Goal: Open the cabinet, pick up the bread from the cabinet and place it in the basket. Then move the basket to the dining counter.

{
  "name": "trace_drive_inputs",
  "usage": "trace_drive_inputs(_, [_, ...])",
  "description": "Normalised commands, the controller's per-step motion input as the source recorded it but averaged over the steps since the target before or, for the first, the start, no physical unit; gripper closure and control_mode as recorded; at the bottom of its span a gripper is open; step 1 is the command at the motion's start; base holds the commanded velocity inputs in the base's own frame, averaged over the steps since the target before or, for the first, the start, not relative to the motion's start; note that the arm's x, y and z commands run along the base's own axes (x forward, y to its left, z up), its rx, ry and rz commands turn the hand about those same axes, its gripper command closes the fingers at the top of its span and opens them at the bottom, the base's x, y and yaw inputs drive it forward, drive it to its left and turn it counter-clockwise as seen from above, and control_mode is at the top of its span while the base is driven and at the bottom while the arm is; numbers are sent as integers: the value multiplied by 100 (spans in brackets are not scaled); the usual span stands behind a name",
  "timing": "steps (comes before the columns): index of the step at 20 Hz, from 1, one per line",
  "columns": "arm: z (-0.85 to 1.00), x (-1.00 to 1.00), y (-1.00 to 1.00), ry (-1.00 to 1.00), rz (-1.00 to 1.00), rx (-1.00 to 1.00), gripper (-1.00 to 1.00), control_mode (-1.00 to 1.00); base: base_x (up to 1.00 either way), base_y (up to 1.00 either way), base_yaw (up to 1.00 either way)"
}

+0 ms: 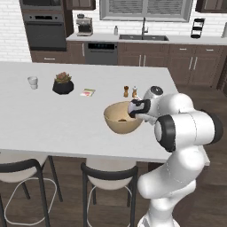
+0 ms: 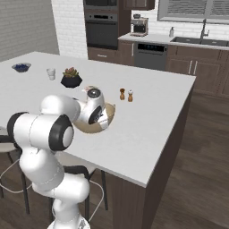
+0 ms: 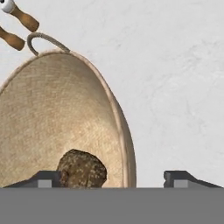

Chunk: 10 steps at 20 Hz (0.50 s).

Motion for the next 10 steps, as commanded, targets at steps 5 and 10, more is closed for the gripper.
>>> trace_drive_inputs(5, [70,-49,2,0,0,-6,-100,-100,0,0,0])
trace_drive_inputs(10, [76,-84,1,0,0,-4,-100,-100,0,0,0])
